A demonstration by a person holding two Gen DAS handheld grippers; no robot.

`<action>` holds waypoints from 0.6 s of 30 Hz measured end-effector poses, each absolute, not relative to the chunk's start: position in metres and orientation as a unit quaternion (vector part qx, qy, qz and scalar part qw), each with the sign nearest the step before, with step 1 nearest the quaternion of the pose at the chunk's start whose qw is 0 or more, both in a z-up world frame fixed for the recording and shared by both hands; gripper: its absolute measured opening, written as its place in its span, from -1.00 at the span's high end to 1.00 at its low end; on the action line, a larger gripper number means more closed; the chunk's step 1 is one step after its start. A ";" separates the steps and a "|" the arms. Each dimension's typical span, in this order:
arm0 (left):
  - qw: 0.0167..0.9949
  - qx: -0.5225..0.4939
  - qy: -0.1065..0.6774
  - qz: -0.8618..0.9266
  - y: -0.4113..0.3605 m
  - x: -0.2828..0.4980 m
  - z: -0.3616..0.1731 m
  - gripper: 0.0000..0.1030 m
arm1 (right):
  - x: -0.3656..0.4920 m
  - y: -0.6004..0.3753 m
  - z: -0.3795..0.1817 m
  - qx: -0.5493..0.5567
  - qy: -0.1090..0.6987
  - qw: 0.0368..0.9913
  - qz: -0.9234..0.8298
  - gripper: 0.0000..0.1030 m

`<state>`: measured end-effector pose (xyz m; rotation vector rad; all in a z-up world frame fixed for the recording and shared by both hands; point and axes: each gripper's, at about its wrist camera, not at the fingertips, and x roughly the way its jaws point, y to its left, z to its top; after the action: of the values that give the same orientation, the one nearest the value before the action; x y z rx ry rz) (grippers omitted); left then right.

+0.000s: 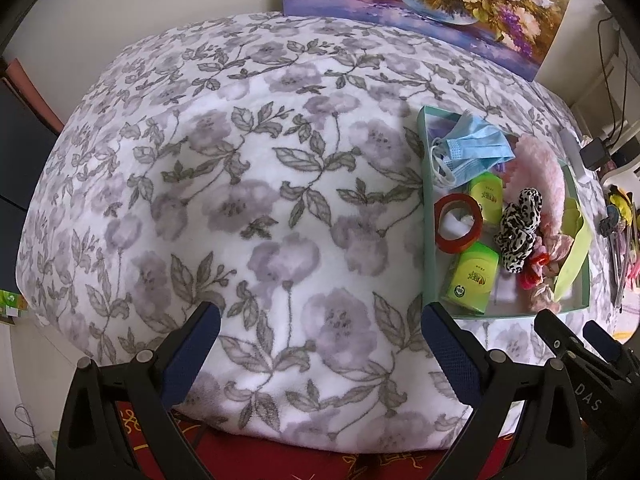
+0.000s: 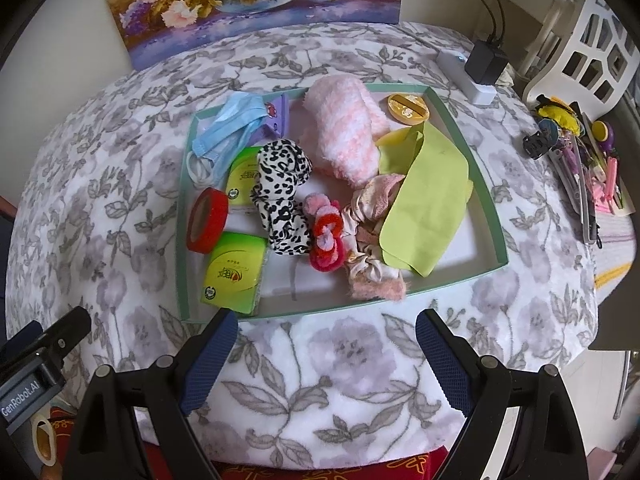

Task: Organize soft objects

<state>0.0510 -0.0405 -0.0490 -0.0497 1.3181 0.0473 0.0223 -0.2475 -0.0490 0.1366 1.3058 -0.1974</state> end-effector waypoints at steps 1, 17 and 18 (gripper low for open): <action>0.791 -0.024 0.611 0.022 -0.040 0.051 -0.049 -0.95 | 0.022 -0.247 -0.049 0.063 0.606 0.788 -0.091 -0.80; 0.786 -0.021 0.617 0.029 -0.040 0.055 -0.052 -0.95 | 0.025 -0.247 -0.048 0.061 0.604 0.790 -0.088 -0.80; 0.786 -0.021 0.617 0.031 -0.040 0.055 -0.052 -0.95 | 0.025 -0.247 -0.048 0.061 0.604 0.790 -0.088 -0.80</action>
<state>0.0554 -0.0403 -0.0519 -0.0446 1.3313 0.0658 0.0253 -0.2472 -0.0479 0.1322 1.3004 -0.1897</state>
